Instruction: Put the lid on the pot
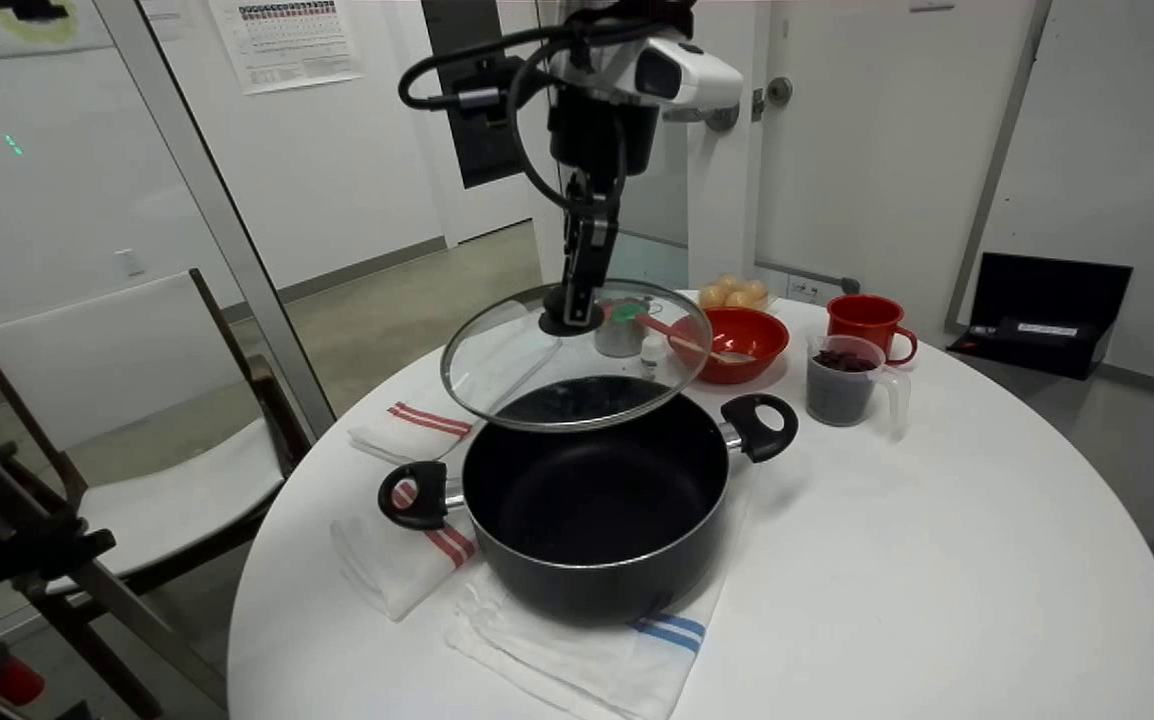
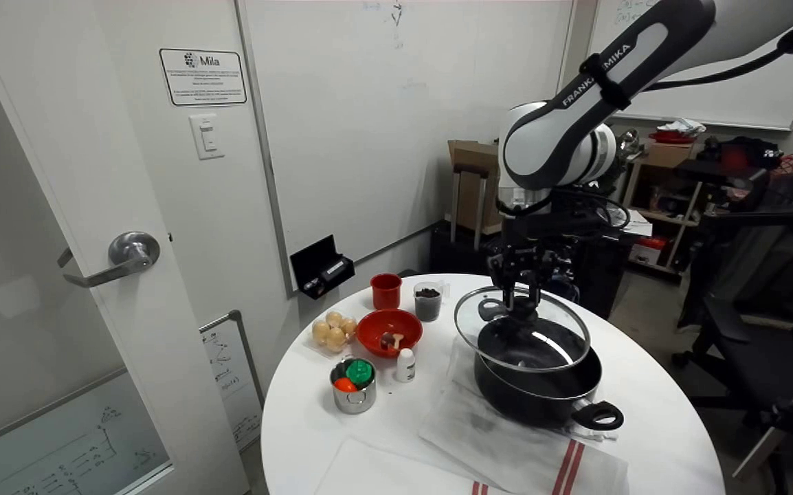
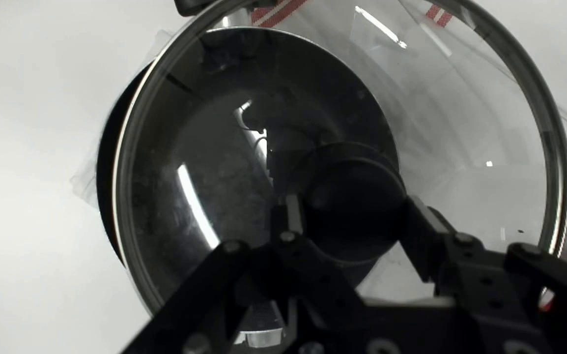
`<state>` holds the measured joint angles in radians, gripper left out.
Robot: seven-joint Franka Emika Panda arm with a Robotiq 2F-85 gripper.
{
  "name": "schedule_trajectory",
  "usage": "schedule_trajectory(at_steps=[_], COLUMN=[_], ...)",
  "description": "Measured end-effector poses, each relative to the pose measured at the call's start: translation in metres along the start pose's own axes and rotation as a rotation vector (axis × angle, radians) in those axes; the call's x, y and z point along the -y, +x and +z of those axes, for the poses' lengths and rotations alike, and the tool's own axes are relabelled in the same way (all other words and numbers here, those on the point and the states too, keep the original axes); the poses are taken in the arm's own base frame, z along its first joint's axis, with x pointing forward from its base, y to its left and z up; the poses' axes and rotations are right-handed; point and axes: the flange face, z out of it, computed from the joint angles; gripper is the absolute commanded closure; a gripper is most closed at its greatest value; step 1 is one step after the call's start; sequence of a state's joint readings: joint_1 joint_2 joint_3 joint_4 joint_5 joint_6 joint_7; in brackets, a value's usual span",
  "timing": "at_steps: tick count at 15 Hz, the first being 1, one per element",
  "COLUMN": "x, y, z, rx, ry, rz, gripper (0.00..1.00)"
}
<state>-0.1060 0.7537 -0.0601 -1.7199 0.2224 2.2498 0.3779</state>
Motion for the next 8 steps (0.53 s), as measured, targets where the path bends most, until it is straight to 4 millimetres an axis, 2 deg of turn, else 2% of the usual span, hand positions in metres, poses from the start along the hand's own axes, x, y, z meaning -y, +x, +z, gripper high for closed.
schedule_trajectory(at_steps=[8], x=[-0.024], y=[0.014], z=[0.038], rx=[0.054], ry=[0.009], rz=[0.081], gripper=[0.75])
